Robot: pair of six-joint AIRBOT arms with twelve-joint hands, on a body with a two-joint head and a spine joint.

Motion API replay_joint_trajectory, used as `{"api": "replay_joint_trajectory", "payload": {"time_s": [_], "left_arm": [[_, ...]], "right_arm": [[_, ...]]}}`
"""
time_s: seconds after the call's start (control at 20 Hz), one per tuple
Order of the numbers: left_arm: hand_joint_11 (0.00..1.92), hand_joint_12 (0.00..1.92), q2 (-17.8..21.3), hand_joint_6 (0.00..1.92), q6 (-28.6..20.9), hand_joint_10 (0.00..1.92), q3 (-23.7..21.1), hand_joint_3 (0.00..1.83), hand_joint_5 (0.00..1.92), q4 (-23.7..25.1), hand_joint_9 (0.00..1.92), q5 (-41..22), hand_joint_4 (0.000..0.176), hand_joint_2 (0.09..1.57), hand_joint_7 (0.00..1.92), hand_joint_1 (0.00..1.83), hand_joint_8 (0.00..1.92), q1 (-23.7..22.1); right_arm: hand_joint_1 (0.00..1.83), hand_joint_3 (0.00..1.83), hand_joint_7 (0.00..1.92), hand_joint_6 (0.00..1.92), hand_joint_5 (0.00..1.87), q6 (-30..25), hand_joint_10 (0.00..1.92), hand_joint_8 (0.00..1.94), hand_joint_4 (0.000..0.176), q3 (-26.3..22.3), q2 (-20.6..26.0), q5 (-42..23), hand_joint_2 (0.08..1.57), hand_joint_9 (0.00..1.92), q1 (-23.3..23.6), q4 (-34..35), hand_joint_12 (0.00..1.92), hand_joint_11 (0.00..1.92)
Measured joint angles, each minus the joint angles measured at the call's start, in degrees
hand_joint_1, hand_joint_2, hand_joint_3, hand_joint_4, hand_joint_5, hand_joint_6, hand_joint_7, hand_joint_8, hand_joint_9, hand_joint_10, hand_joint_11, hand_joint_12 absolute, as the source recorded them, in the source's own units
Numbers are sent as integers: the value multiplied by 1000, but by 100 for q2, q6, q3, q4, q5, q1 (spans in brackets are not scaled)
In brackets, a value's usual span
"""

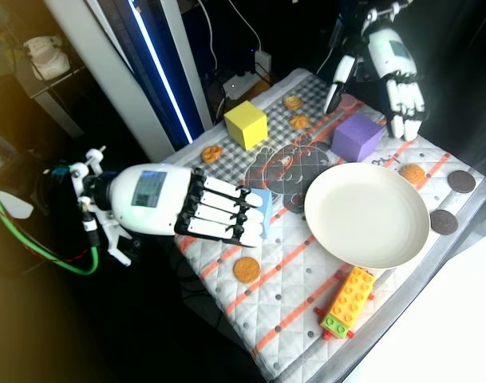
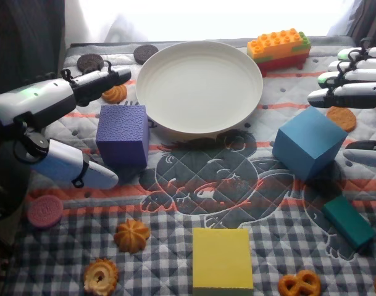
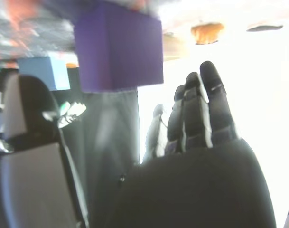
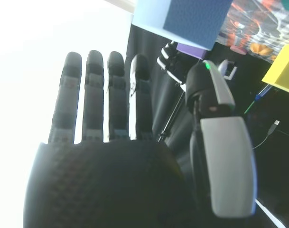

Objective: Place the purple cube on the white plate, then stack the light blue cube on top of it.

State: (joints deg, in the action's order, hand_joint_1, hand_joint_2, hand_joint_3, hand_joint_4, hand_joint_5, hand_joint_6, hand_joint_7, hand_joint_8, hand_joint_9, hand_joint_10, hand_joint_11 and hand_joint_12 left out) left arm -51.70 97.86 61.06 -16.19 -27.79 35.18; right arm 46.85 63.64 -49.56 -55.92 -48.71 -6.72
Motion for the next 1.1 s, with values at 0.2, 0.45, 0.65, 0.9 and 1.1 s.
{"api": "replay_joint_trajectory", "payload": {"time_s": [0.2, 0.45, 0.65, 0.9, 1.1], "left_arm": [[261, 1687, -144, 1175, 15, 1370, 107, 1, 684, -210, 528, -92, 0, 1240, 796, 1192, 1479, 0], [37, 1915, -282, 1216, 0, 1626, 101, 0, 828, -184, 396, -269, 26, 1184, 610, 1023, 1276, -68], [236, 1859, -151, 1263, -4, 1599, -96, 0, 798, -144, 491, -413, 19, 1202, 657, 1013, 1257, -57], [274, 1781, 48, 1121, 4, 1399, -177, 0, 891, 20, 557, -605, 54, 1152, 785, 1031, 1027, -199], [216, 1815, -334, 1213, 4, 1408, 437, 0, 829, -166, 500, -490, 128, 1181, 727, 974, 976, -817]], "right_arm": [[523, 5, 430, 5, 508, -4, 6, 8, 29, 0, -13, 2, 1236, 347, -4, 0, 81, 216], [538, 0, 489, 2, 501, -7, 4, 7, 56, -2, -55, 4, 1249, 403, -4, 2, 68, 298], [517, 1, 495, 3, 510, -7, 0, 4, 61, 0, -57, 33, 1254, 400, -48, 50, 62, 298], [544, 0, 525, 3, 518, -7, 5, 8, 58, 2, -70, 17, 1253, 423, -83, 120, 75, 332], [551, 2, 513, 1, 507, -9, 8, 0, 51, 2, -94, 7, 1261, 441, -83, 114, 93, 385]]}}
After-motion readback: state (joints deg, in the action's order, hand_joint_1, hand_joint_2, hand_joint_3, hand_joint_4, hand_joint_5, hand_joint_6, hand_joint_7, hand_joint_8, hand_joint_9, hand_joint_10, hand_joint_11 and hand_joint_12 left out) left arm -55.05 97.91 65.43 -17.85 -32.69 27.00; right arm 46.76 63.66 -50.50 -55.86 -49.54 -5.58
